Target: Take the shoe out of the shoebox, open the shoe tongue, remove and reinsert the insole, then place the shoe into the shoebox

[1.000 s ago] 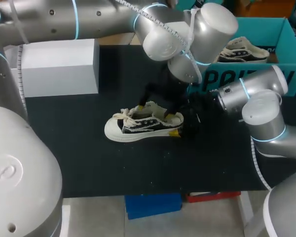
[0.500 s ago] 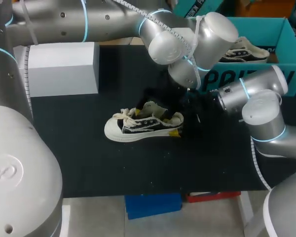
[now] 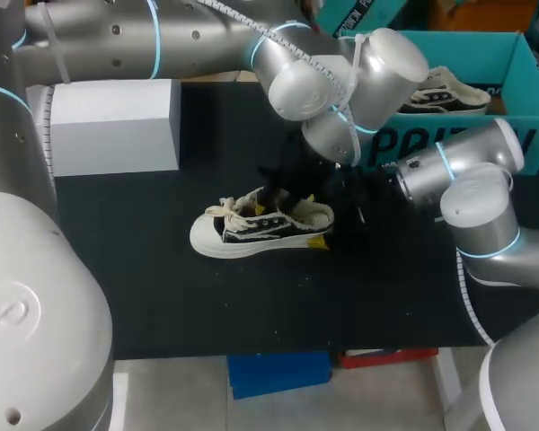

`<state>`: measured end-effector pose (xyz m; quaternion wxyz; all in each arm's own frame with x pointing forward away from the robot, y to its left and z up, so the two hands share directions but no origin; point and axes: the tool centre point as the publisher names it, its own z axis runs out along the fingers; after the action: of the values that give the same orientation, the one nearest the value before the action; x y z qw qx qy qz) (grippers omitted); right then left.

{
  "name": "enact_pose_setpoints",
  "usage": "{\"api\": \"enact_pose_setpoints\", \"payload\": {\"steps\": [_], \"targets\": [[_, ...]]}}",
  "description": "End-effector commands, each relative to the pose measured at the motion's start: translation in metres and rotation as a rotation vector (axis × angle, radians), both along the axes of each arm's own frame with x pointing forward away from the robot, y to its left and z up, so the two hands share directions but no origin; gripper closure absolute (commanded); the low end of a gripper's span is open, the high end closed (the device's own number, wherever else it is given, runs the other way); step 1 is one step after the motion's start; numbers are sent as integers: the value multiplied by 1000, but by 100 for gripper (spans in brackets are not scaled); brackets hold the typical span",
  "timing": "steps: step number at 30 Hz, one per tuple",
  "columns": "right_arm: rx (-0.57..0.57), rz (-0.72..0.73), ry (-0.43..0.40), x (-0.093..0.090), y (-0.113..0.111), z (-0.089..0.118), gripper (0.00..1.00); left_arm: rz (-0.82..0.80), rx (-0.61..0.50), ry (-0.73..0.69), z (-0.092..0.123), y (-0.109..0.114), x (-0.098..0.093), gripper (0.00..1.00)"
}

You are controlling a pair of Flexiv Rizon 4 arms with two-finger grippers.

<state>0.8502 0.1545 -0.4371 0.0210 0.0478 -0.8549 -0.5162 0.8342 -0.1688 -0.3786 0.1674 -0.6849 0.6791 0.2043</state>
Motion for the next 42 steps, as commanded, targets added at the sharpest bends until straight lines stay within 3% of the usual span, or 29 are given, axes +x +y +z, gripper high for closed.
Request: {"api": "enact_pose_setpoints", "payload": {"steps": [1,9,20,27,42], "targets": [[-1,-1,1,0,2,-2,100,-10,-5,-4,3,-2,0,100],[-1,-1,1,0,2,-2,100,-25,-28,-21,13,-6,0,100],[-1,-1,1,0,2,-2,100,-38,-77,-87,45,-6,1,100],[-1,-1,1,0,2,-2,100,-26,-81,-117,55,11,-7,100],[-1,-1,1,0,2,-2,100,58,-75,-135,54,65,-17,100]]}}
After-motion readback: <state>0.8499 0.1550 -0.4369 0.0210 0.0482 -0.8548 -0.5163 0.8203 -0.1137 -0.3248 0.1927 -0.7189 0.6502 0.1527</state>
